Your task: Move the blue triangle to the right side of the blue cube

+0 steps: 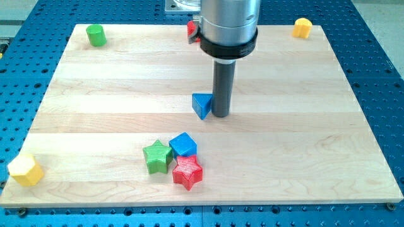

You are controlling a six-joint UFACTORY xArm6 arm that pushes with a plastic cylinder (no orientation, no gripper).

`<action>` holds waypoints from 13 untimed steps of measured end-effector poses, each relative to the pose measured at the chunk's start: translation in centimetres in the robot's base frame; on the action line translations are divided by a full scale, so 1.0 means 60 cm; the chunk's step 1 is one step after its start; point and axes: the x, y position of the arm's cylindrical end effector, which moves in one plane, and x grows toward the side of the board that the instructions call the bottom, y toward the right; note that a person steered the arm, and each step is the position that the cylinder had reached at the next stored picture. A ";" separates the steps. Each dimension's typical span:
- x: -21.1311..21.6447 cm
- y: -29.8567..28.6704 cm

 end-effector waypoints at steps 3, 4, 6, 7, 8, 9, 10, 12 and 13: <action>-0.038 0.032; -0.039 0.009; -0.016 -0.112; -0.017 -0.190; 0.011 -0.205; 0.042 -0.095; 0.050 -0.069; 0.115 -0.055; 0.060 -0.045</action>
